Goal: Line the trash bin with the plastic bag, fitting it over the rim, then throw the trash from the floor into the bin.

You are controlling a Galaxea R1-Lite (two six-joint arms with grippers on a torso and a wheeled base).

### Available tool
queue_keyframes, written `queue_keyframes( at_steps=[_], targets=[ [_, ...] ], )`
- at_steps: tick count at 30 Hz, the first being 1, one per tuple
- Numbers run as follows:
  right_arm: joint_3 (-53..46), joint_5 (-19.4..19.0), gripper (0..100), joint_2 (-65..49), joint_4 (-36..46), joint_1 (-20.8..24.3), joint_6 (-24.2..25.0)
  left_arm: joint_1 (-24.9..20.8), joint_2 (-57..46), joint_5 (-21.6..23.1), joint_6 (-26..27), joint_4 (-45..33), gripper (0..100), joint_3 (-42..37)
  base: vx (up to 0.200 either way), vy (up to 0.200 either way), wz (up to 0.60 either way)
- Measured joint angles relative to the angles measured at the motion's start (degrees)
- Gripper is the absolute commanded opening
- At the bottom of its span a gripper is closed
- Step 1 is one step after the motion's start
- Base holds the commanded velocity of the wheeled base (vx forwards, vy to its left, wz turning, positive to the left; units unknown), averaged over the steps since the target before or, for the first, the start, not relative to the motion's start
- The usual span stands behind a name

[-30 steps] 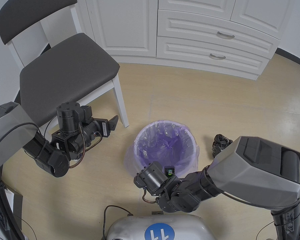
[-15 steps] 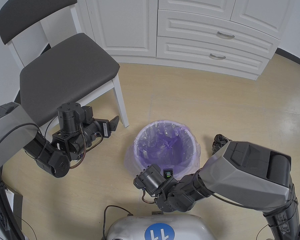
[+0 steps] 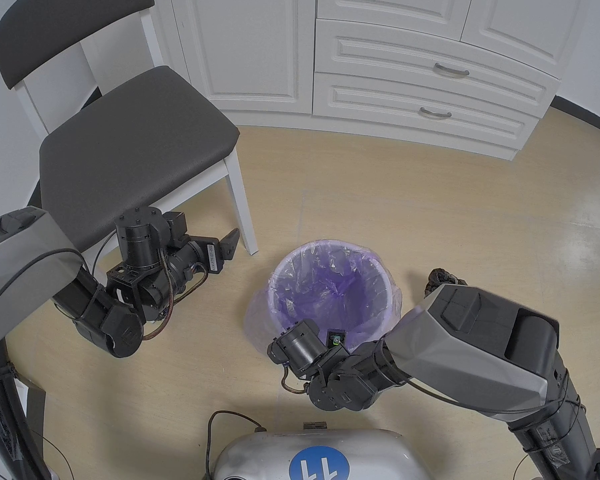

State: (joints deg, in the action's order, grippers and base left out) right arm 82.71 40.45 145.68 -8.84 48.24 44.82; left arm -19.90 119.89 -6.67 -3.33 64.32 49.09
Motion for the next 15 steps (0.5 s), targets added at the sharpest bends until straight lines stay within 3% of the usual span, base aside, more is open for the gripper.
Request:
queue_keyframes(
  at_steps=[10, 15],
  targets=[
    [5.52, 0.5, 100, 2.34, -2.35, 0.73, 5.42, -0.37, 0.17, 0.0, 0.13, 0.0, 100, -0.54, 0.0, 0.0, 0.0],
    [6.18, 0.52, 100, 2.89, -5.34, 0.84, 5.56, -0.52, 0.26, 0.0, 0.13, 0.0, 100, -0.63, 0.0, 0.0, 0.0]
  ],
)
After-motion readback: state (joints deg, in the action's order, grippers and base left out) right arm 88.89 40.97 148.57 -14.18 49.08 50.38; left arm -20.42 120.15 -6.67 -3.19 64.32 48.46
